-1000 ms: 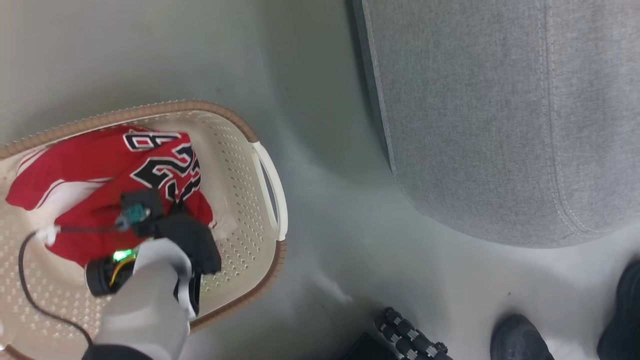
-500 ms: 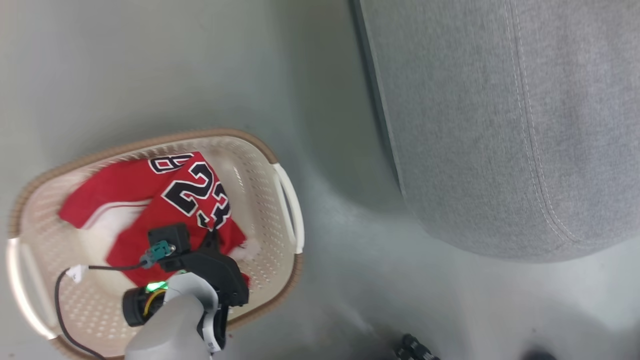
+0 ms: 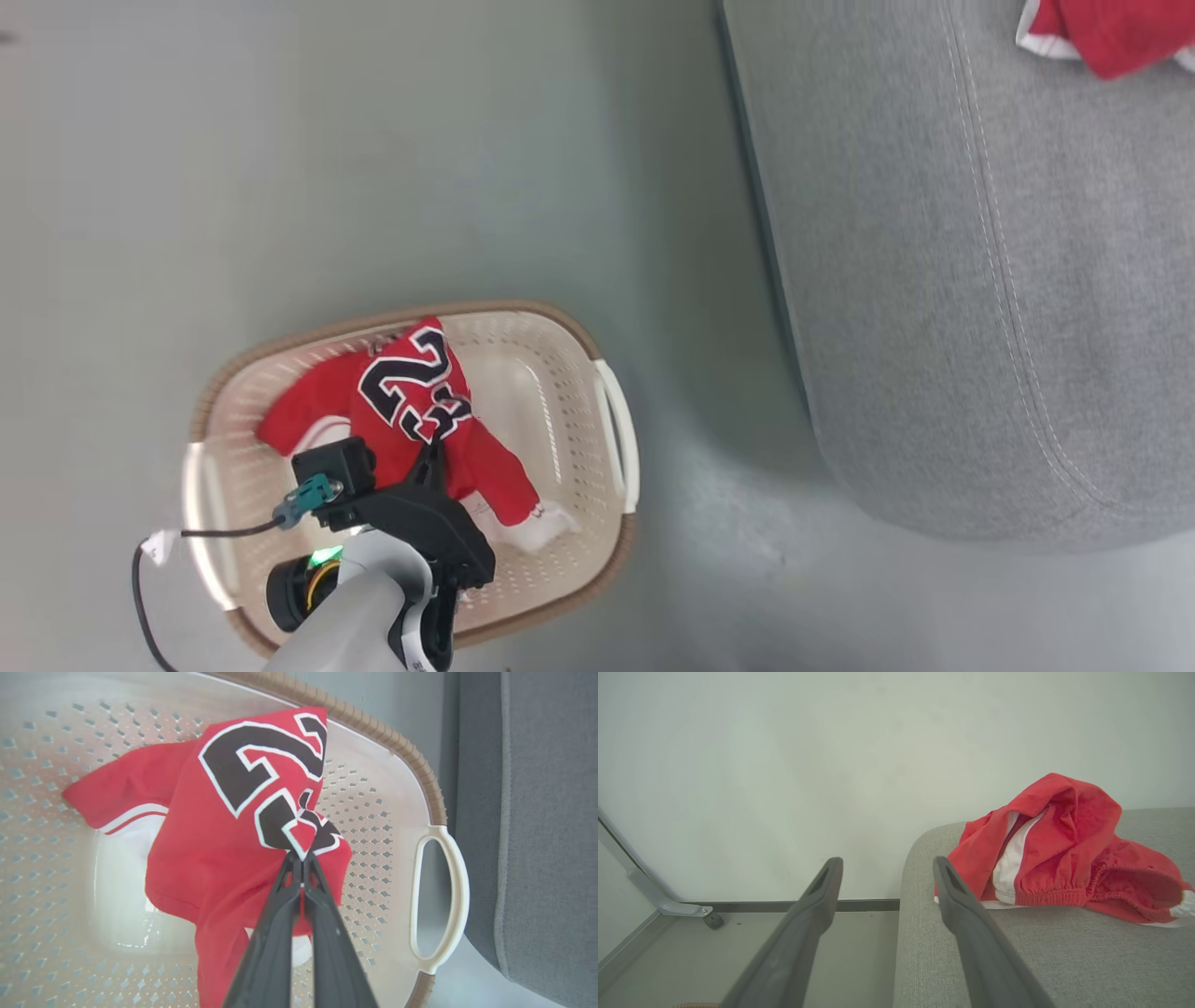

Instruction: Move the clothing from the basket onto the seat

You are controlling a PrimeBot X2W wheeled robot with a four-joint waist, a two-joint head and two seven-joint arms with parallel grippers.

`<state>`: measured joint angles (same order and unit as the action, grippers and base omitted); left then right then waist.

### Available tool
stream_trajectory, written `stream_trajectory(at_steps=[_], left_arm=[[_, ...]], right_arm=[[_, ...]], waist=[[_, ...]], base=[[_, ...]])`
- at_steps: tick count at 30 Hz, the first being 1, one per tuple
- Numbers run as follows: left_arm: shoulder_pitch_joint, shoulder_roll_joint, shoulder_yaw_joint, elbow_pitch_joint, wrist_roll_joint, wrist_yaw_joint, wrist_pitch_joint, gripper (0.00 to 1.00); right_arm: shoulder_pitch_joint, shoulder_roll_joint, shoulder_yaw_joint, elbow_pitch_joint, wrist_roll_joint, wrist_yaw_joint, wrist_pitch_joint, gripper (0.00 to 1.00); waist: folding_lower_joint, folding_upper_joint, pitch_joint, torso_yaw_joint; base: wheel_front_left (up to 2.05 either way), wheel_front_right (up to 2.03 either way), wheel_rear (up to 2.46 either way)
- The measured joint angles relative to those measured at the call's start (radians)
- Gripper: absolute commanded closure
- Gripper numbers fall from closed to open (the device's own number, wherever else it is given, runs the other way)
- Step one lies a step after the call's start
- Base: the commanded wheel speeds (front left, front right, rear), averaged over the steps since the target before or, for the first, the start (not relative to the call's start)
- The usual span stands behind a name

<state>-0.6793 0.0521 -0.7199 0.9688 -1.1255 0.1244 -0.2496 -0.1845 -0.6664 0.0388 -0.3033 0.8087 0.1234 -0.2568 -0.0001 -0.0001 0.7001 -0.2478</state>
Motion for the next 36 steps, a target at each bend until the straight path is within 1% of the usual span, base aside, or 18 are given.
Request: stream_trajectory(at_steps=[3, 7, 11, 20, 21, 22, 27, 28, 31, 32, 36], left_arm=[[0.019, -0.002, 0.029, -0.018, 0.005, 0.000, 0.000, 1.00], [0.044, -0.006, 0.066, -0.048, 0.040, 0.000, 0.000, 1.00], [0.072, -0.008, 0.112, -0.072, 0.115, 0.000, 0.000, 1.00], [0.122, -0.012, 0.193, -0.145, 0.382, 0.000, 0.000, 1.00], [0.122, -0.012, 0.193, -0.145, 0.382, 0.000, 0.000, 1.00], [0.137, -0.013, 0.214, -0.173, 0.446, 0.000, 0.000, 1.00], [0.182, -0.014, 0.268, -0.280, 0.590, 0.000, 0.000, 1.00], [0.198, -0.013, 0.291, -0.333, 0.647, 0.000, 0.000, 1.00], [0.220, -0.015, 0.323, -0.418, 0.725, 0.000, 0.000, 1.00], [0.220, -0.015, 0.323, -0.418, 0.725, 0.000, 0.000, 1.00], [0.244, -0.014, 0.365, -0.535, 0.826, 0.000, 0.000, 1.00]], right_arm=[[0.028, 0.009, -0.004, 0.027, -0.009, 0.000, 0.000, 0.00], [0.062, 0.026, -0.006, 0.058, -0.030, 0.000, 0.000, 0.00], [0.082, 0.049, -0.001, 0.085, -0.056, 0.000, 0.000, 0.00], [0.098, 0.113, 0.047, 0.124, -0.108, 0.000, 0.000, 0.00], [0.098, 0.113, 0.047, 0.124, -0.108, 0.000, 0.000, 0.00], [0.101, 0.127, 0.058, 0.133, -0.118, 0.000, 0.000, 0.00], [0.123, 0.155, 0.091, 0.159, -0.132, 0.000, 0.000, 0.00], [0.132, 0.159, 0.106, 0.165, -0.135, 0.000, 0.000, 0.00], [0.138, 0.160, 0.139, 0.180, -0.149, 0.000, 0.000, 0.00], [0.138, 0.160, 0.139, 0.180, -0.149, 0.000, 0.000, 0.00], [0.137, 0.166, 0.185, 0.192, -0.168, 0.000, 0.000, 0.00]], waist=[[0.0000, 0.0000, -0.040, 0.025], [-0.0001, 0.0000, -0.096, 0.059], [-0.0001, 0.0000, -0.153, 0.092], [-0.0001, -0.0001, -0.287, 0.152], [-0.0001, -0.0001, -0.287, 0.152], [-0.0001, -0.0001, -0.317, 0.162], [0.0000, -0.0001, -0.386, 0.182], [-0.0001, -0.0001, -0.411, 0.189], [-0.0001, -0.0001, -0.446, 0.200], [-0.0001, -0.0001, -0.446, 0.200], [0.0000, -0.0001, -0.487, 0.215]], base=[[0.00, 0.00, 0.00], [0.00, 0.00, 0.00], [0.00, 0.00, 0.00], [0.00, 0.00, 0.00], [0.00, 0.00, 0.00], [0.00, 0.00, 0.00], [0.00, 0.00, 0.00], [0.00, 0.00, 0.00], [0.00, 0.00, 0.00], [0.00, 0.00, 0.00], [0.00, 0.00, 0.00]])
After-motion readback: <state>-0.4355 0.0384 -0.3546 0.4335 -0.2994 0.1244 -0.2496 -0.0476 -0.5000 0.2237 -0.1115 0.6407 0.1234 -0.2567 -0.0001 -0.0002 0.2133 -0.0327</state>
